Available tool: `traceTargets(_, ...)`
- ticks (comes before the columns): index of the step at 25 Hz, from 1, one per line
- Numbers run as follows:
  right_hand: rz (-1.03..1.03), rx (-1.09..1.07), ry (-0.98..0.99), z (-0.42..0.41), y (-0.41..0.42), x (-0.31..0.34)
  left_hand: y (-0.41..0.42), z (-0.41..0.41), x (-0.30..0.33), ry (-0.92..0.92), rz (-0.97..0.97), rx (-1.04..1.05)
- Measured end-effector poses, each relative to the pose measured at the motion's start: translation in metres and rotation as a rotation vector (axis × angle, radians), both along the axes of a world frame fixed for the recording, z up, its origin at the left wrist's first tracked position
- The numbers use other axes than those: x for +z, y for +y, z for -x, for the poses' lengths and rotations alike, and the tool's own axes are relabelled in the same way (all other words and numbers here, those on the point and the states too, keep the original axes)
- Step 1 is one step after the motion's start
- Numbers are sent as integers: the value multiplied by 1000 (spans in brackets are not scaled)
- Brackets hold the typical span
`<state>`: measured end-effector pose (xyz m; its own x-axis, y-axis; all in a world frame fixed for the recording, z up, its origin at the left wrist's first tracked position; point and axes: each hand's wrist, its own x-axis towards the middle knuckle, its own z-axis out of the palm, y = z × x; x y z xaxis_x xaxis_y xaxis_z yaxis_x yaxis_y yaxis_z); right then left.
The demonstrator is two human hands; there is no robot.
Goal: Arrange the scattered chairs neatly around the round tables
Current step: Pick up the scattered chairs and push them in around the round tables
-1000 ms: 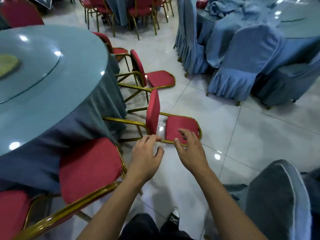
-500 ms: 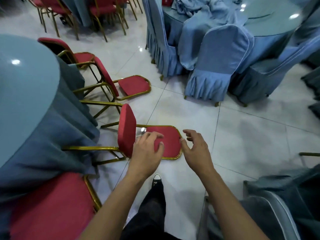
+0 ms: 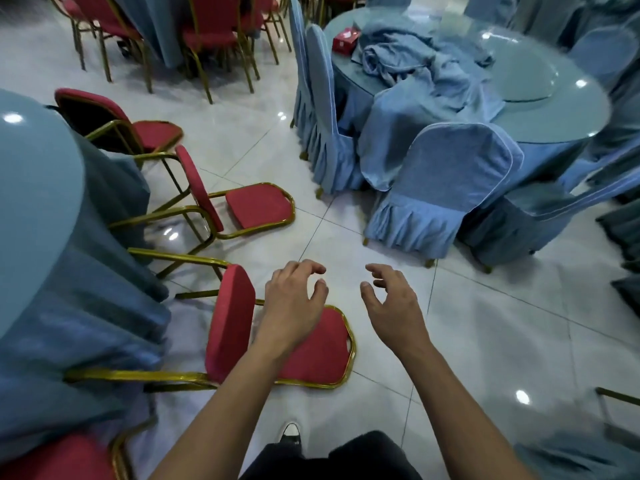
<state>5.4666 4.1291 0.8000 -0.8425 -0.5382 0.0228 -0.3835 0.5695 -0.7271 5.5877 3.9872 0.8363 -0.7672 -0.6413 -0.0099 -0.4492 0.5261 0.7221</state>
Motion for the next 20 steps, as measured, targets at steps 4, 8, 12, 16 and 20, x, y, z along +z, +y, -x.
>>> traceTargets(4, -12, 92, 18, 55, -45, -2, -31, 38, -2, 1, 30, 65)
traceTargets(8, -12, 300, 26, 108, -101, -13, -60, 73, -14, 9, 31, 257)
traceTargets(12, -67, 621, 29, 169, -149, -27, -66, 116, -26, -13, 6, 534)
traceTargets(16, -107, 912, -20, 212, -182, -36, -35, 149, -40, -89, -70, 785)
traceTargets(20, -120, 1110, -77, 219, -192, -42, 9, 159, -49, -140, -136, 1014)
